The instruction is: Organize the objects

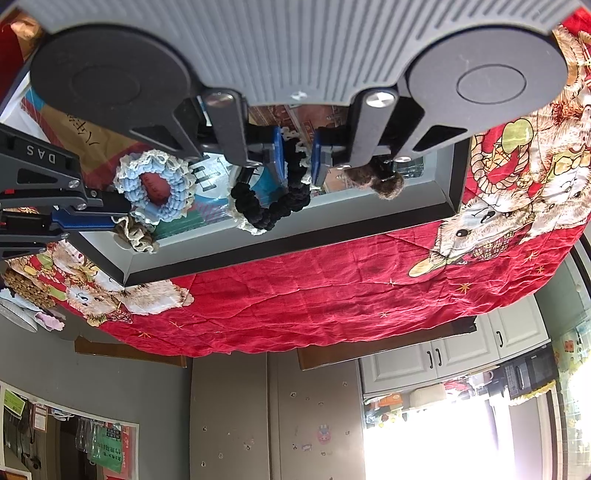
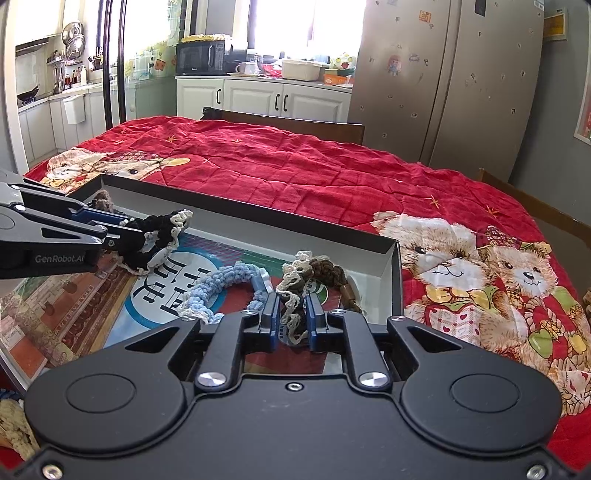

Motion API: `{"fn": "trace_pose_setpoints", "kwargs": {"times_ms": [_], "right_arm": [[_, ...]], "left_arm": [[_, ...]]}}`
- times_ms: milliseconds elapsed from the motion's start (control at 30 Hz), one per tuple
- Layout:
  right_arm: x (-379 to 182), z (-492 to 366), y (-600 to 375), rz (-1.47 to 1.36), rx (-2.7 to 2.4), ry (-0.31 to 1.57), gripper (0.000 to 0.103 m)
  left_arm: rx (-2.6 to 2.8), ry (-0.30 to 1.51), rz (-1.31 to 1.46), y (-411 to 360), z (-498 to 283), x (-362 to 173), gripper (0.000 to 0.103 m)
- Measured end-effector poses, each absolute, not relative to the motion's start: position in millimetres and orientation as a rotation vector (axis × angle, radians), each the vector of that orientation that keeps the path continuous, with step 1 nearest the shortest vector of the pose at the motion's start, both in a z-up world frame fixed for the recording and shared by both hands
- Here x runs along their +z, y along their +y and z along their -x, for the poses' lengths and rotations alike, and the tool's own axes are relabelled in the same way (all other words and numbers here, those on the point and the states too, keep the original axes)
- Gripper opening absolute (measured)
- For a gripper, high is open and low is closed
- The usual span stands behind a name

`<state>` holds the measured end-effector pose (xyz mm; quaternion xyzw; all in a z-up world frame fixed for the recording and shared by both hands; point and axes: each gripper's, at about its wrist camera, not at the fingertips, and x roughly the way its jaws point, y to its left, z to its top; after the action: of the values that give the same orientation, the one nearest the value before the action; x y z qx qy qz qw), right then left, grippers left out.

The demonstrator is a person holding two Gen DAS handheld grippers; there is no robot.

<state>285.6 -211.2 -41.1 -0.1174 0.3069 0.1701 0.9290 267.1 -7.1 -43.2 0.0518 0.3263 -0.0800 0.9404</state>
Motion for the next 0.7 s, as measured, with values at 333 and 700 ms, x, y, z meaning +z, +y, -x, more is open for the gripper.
{"fn": "trace_pose_setpoints", "kwargs": {"times_ms": [333,700], "right_arm": [[-39.9,-281.3,-209.9,0.223,0.354,0.623,0.021],[-36.9,-282.0,-217.8,0.187,0.355,0.604,0.033]], "left_arm": [[-0.16,0.656,-0.112,-7.8,-265.5,-42.3,0.04],[-0.158,0.646,-0.116,-8.5,-264.4,-41.4,0.041]]}}
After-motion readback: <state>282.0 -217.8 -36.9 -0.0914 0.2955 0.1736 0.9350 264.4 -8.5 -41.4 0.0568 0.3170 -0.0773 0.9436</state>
